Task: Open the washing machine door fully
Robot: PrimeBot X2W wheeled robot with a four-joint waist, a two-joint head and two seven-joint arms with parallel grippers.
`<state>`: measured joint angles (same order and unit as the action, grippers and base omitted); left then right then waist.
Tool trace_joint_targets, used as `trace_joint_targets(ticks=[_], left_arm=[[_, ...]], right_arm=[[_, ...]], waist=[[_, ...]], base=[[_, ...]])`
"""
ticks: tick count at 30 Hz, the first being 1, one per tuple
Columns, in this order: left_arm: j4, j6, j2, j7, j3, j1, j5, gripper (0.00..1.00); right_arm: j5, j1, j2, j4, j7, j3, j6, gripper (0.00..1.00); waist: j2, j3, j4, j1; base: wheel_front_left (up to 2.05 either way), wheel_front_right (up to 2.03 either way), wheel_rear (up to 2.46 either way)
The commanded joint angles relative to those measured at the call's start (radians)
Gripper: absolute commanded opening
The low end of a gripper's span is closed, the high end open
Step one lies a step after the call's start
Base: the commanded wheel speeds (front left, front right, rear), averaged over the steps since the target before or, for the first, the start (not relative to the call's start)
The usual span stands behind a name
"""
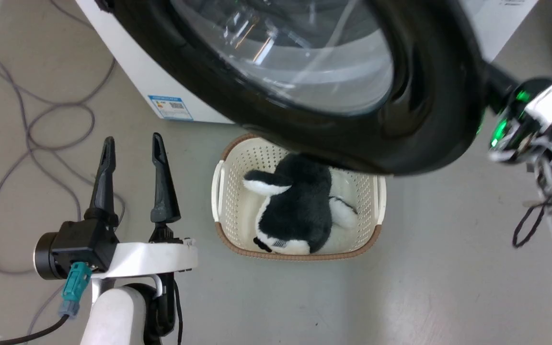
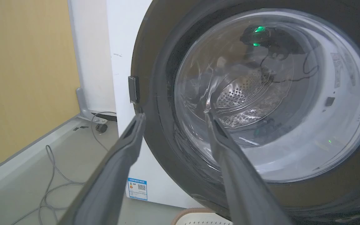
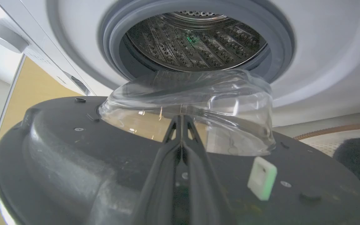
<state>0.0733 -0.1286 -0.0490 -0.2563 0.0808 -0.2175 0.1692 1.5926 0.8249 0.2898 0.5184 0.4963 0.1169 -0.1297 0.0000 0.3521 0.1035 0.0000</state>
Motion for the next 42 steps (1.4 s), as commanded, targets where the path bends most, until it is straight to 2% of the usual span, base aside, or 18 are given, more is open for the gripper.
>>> trace_joint_targets(ticks=[1,14,22,34,42], left_arm=[[-0.003,0.008,-0.001,-0.006,-0.003,0.014,-0.008,1.00],[-0.023,0.010,-0.001,-0.006,0.001,0.045,-0.009,1.00],[-0.033,0.012,-0.001,-0.006,0.003,0.067,-0.010,1.00],[-0.062,0.010,-0.001,-0.006,0.008,0.109,-0.011,1.00],[-0.083,0.014,-0.001,-0.006,0.004,0.144,-0.023,1.00]], right_arm=[[0.007,-0.050,-0.013,-0.041,0.021,0.012,-0.001,0.00],[0.058,-0.276,-0.079,-0.246,0.096,0.047,-0.001,0.00],[0.058,-0.386,-0.121,-0.323,0.119,0.071,-0.001,0.00],[0.063,-0.534,-0.192,-0.382,0.136,0.116,-0.001,0.00],[0.099,-0.622,-0.227,-0.377,0.128,0.147,-0.001,0.00]], waist=[[0.0000,-0.015,-0.010,0.0000],[0.0000,-0.080,-0.021,0.0000],[0.0000,-0.117,-0.016,0.0000],[0.0000,-0.186,-0.003,0.0000],[0.0000,-0.240,-0.003,0.0000]], base=[[0.00,0.00,0.00],[0.00,0.00,0.00],[0.00,0.00,0.00],[0.00,0.00,0.00],[0.00,0.00,0.00]])
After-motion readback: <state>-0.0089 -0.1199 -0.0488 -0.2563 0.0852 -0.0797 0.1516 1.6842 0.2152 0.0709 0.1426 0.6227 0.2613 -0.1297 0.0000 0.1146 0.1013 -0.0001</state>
